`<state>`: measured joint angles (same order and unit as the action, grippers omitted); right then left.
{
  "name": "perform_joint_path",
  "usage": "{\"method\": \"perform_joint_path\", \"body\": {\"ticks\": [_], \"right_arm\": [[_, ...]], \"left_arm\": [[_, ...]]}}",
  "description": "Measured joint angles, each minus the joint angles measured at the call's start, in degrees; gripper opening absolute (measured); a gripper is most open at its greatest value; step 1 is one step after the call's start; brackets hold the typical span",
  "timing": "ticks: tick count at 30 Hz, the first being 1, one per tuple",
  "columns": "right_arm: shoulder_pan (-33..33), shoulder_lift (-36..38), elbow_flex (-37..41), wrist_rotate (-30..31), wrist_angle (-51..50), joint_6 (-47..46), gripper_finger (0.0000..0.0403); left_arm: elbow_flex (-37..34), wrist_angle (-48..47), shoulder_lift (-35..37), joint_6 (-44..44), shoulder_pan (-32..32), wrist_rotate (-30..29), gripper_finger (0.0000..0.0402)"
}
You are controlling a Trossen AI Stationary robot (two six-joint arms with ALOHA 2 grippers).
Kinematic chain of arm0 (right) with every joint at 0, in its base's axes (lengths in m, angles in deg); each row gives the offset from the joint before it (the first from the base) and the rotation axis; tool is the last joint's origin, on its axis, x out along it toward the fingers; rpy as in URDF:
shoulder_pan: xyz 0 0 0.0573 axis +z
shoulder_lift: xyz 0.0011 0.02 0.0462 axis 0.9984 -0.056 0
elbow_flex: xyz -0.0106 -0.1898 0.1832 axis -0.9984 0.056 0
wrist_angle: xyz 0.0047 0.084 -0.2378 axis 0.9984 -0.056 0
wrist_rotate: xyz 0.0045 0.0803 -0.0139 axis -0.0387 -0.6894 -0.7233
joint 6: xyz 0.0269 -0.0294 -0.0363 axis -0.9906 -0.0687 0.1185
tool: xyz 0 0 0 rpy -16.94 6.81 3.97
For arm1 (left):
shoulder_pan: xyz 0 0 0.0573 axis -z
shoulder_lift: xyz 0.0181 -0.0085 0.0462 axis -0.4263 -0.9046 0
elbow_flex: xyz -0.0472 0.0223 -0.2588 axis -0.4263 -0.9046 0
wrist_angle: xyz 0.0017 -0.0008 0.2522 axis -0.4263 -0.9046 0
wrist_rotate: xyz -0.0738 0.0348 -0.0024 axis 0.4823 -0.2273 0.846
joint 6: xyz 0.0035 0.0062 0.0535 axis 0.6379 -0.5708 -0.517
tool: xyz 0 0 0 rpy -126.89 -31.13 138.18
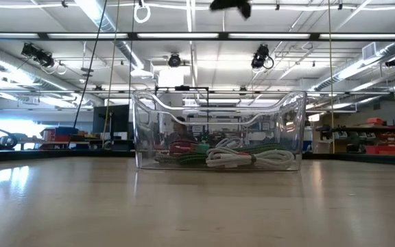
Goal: Pick and place USB-C Cables
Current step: Return to home position
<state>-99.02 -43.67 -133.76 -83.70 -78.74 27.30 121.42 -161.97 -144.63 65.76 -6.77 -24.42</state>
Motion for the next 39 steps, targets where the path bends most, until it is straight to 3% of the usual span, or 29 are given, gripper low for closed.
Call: {"method": "perform_joint_path", "body": {"ticks": [8, 17, 22, 24, 31, 39], "right_arm": [[3.7, 13.9, 0.0, 3.4, 1.1, -3.9, 0.0012], [8.6, 24.7, 0.0, 5.2, 1.6, -6.8, 0.0014], [9.3, 29.1, 0.0, 4.7, 2.0, -12.9, 0.0014], [9.3, 30.8, 0.0, 1.9, 2.1, -12.3, 0.0015], [9.3, 35.5, 0.0, -5.4, 2.5, -8.9, 0.0016], [9.3, 41.0, 0.0, -8.6, -7.7, -13.3, 0.0016]], "left_arm": [[0.0, 0.0, 4.5, -3.0, 2.4, 0.0, 0.0213], [-2.6, 0.0, 12.2, -3.8, 2.4, 0.0, 0.0213], [-15.4, 0.1, 19.8, 2.6, 2.4, 0.3, 0.0213], [-22.3, 1.5, 22.9, 5.5, 2.4, 0.4, 0.0213], [-45.4, 23.4, 31.2, 0.6, 2.4, 2.9, 0.0213], [-62.2, 32.9, 39.3, 7.9, 2.4, 2.7, 0.0213]]}}
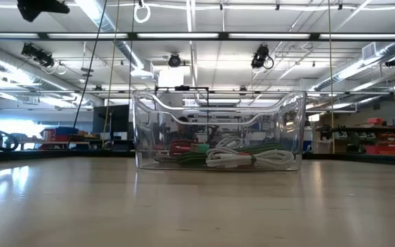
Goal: Pick and place USB-C Cables
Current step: Return to home position
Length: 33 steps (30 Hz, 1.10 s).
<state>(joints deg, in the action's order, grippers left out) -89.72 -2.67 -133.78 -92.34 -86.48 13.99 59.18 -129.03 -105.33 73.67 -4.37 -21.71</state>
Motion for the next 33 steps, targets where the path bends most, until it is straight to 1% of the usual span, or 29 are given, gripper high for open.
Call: {"method": "perform_joint_path", "body": {"ticks": [3, 4, 5, 6, 8, 10, 13, 16, 19, 23, 25, 27, 31, 33], "right_arm": [[0.0, 2.0, 0.0, 0.4, -6.0, -8.8, 0.0016], [0.0, 2.4, 0.0, 0.0, -7.6, -10.0, 0.0016], [0.0, 2.7, 0.0, -1.5, -8.8, -9.1, 0.0016], [0.0, 2.9, 0.0, -3.9, -9.9, -6.2, 0.0016], [0.0, 3.8, 0.0, -9.1, -10.0, 1.9, 0.0016], [0.0, 5.0, 0.0, -12.1, -8.6, 8.4, 0.0016], [0.0, 7.3, -0.1, -12.5, -7.7, 11.3, 0.0016], [0.0, 9.3, 0.5, -12.5, -8.3, 11.3, 0.0016], [-0.1, 11.7, 3.2, -12.8, -8.3, 10.5, 0.0016], [-0.1, 16.4, 10.4, -12.6, -6.2, 10.8, 0.0016], [-0.1, 19.4, 15.6, -12.8, -2.1, 10.7, 0.0016], [-0.1, 22.7, 21.0, -13.0, 1.8, 9.9, 0.0016], [-0.1, 29.4, 32.9, -13.6, 10.2, 7.2, 0.0016], [-0.1, 32.9, 39.1, -14.2, 15.5, 6.0, 0.0016]], "left_arm": [[-5.9, 7.6, 2.7, -1.5, 0.0, -0.2, 0.0213], [-8.1, 10.1, 3.6, -2.3, 0.0, -0.2, 0.0213], [-10.2, 12.5, 4.4, -2.8, 0.0, -0.1, 0.0213], [-12.2, 15.0, 5.2, -3.2, 0.0, -0.1, 0.0213], [-16.4, 19.2, 7.1, -3.3, 0.0, -0.2, 0.0213], [-20.6, 22.3, 8.9, -2.3, 0.0, -0.1, 0.0213], [-26.3, 28.2, 11.3, -1.1, 0.0, 0.1, 0.0213], [-31.4, 34.5, 13.2, -1.5, 0.0, 0.3, 0.0212], [-35.1, 38.6, 14.7, -1.7, 0.0, 0.3, 0.0212], [-37.5, 40.2, 16.4, -1.5, 0.0, 0.8, 0.0212], [-38.2, 40.8, 17.1, -1.5, 0.0, 2.0, 0.0211], [-38.2, 41.0, 17.6, -1.5, 0.0, 4.4, 0.0206], [-38.2, 40.7, 17.9, -1.7, 0.0, 7.9, 0.0184], [-38.2, 40.8, 17.9, -3.1, 0.0, 8.5, 0.0169]]}}
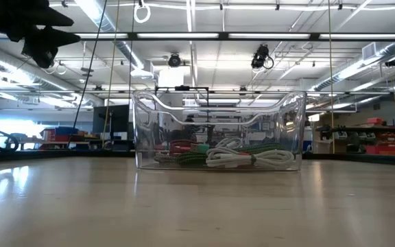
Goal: Pick and place USB-C Cables
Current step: Return to home position
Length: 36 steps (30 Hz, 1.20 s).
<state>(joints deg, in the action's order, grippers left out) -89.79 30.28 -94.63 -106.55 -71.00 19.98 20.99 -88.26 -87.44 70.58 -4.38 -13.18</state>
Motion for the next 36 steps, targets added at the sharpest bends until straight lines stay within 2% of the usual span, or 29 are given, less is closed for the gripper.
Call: {"method": "perform_joint_path", "body": {"ticks": [6, 10, 12, 19, 24, 26, 32, 36], "right_arm": [[0.0, 8.4, 16.9, -0.8, 15.5, -3.8, 0.0016], [0.0, 11.6, 25.2, -1.2, 23.1, -6.1, 0.0016], [0.0, 12.4, 28.1, -1.8, 26.0, -6.2, 0.0016], [0.0, 13.0, 31.7, -1.8, 27.5, -5.6, 0.0016], [0.0, 13.3, 31.7, -5.3, 26.6, -2.8, 0.0016], [0.0, 13.3, 31.7, -6.4, 26.3, -2.6, 0.0016], [0.0, 13.3, 33.6, -3.3, 25.1, -1.3, 0.0016], [0.0, 13.3, 38.5, -3.1, 31.5, -2.0, 0.0016]], "left_arm": [[0.0, 0.0, 0.0, -4.8, -1.8, 0.0, 0.0122], [0.0, -0.1, 0.0, -8.0, -5.1, -0.6, 0.0089], [0.0, 0.1, 0.0, -10.0, -7.3, -2.7, 0.0069], [0.0, 0.2, 0.0, -15.1, -14.4, -3.0, 0.0006], [0.0, 0.2, 0.0, -15.0, -16.9, -2.6, 0.0005], [0.0, 0.2, 0.0, -14.4, -17.2, -0.5, 0.0004], [0.0, 0.2, 0.0, -13.2, -17.3, 3.1, 0.0004], [0.0, 0.2, 0.0, -13.3, -17.3, 3.2, 0.0004]]}}
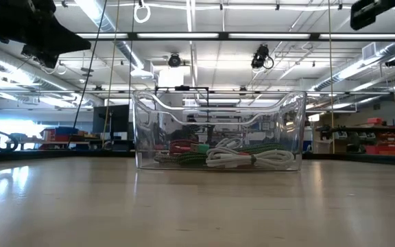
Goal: Pick and place USB-C Cables
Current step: Return to home position
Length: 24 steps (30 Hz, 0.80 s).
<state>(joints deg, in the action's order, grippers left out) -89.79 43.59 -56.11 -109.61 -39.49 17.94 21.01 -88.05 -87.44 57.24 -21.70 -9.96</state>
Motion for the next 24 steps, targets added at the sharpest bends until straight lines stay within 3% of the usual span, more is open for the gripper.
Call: {"method": "perform_joint_path", "body": {"ticks": [5, 10, 19, 24], "right_arm": [[0.0, 0.0, 7.9, 3.9, 9.5, -4.8, 0.0016], [0.0, 0.0, 13.2, 4.1, 17.4, -7.8, 0.0016], [0.0, 0.0, 14.8, 6.0, 17.6, -12.6, 0.0016], [0.0, 0.0, 14.8, 7.9, 12.1, -14.4, 0.0016]], "left_arm": [[0.0, 1.2, 0.0, 0.5, 0.0, 7.1, 0.0004], [0.0, 0.7, 0.0, 1.9, 0.0, 13.4, 0.0004], [0.0, -2.2, 0.0, 2.1, 0.1, 14.3, 0.0004], [0.0, -2.3, 0.0, 1.5, 0.1, 14.3, 0.0004]]}}
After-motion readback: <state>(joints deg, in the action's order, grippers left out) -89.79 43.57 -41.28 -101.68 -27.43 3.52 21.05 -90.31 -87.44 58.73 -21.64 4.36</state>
